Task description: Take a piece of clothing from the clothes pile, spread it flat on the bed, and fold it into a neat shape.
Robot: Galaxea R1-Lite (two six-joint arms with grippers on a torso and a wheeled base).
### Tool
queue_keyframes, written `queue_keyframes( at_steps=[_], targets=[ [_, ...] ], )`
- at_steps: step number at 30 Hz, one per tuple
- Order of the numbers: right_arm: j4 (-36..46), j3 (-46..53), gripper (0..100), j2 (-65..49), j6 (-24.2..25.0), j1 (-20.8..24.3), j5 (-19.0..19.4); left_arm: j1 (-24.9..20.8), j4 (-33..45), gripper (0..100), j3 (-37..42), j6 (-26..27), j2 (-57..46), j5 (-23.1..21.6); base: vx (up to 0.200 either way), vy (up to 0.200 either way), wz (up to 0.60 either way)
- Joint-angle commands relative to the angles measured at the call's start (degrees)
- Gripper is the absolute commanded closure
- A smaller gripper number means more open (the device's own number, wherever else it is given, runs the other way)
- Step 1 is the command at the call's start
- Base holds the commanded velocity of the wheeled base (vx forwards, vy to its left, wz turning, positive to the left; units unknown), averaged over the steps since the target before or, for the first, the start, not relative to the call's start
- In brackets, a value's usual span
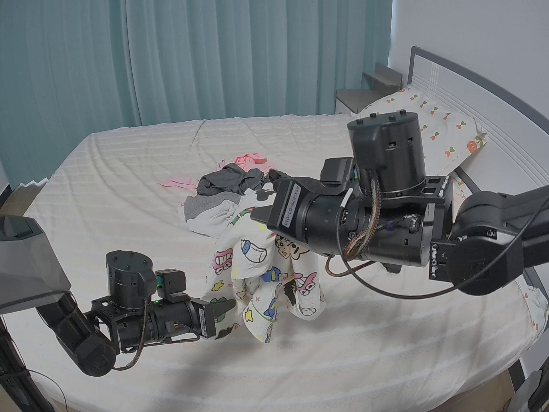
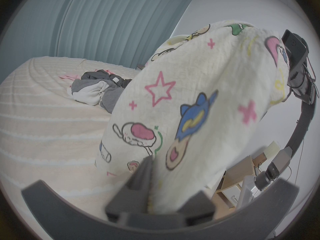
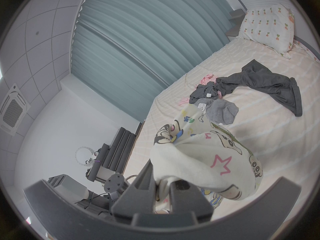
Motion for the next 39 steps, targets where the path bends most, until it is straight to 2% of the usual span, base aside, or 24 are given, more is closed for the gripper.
queue_keyframes(
  at_steps=[1, 3, 6, 9, 10, 13, 18, 21, 27, 30, 33, 36, 39],
  targets=[
    [0.14, 0.38, 100, 0.49, -0.09, -1.35, 0.02, -0.37, -0.06, 100, 0.82, -0.41, 0.15, 0.07, 0.0, 0.0, 0.0],
    [0.14, 0.73, 100, 0.75, -0.09, -1.7, 0.02, -0.46, -0.06, 100, 1.0, -0.85, 0.06, 0.07, 0.0, 0.0, 0.0],
    [0.05, 1.79, 100, 2.78, -0.18, -4.69, 0.11, -0.81, -1.29, 100, 0.56, -5.59, -4.33, 0.16, 0.0, 0.0, 0.0],
    [-0.04, 2.31, 100, 3.57, -0.27, -5.57, 0.38, -0.81, -1.38, 100, 0.21, -6.74, -5.56, 0.43, 0.0, 0.0, 0.0],
    [-0.39, 2.93, 0, 4.8, -0.35, -6.36, 0.82, -0.81, -1.38, 100, -0.23, -7.0, -6.62, 2.27, 0.0, 0.0, 0.0],
    [-0.48, 3.02, 0, 6.38, -0.44, -7.15, 1.17, -0.9, -1.47, 100, -0.59, -7.35, -7.5, 4.73, 0.0, 0.0, 0.0],
    [-0.21, 3.46, 0, 8.31, -0.79, -8.12, 1.61, -0.81, -1.9, 100, -0.85, -9.28, -9.25, 5.52, 0.0, 0.0, 0.0],
    [-0.3, 4.86, 0, 8.58, -2.81, -9.53, 1.96, -0.73, -2.34, 100, -2.08, -9.9, -11.36, 6.84, 0.0, 0.0, 0.0],
    [-0.56, 11.37, 0, 7.61, -6.15, -10.49, 5.47, -1.08, -1.55, 100, -7.35, -10.08, -15.05, 10.97, 0.0, 0.0, 0.0],
    [-0.65, 13.92, 0, 7.96, -8.97, -10.76, 5.47, -1.25, 1.43, 100, -11.04, -10.08, -16.64, 12.82, 0.0, 0.0, 0.0],
    [-2.06, 17.52, 0, 8.05, -12.66, -11.02, 5.74, -1.43, 8.73, 100, -15.61, -10.08, -19.01, 14.84, 0.0, 0.0, 0.0],
    [-6.98, 21.21, 0, 9.1, -17.67, -10.93, 5.47, -2.48, 14.09, 100, -20.8, -10.08, -20.33, 17.74, 0.0, 0.0, 0.0],
    [-10.41, 23.06, 0, 10.16, -20.3, -10.05, 5.39, -4.42, 16.38, 100, -24.58, -10.08, -20.33, 21.43, 0.0, 0.0, 0.0]
  ],
)
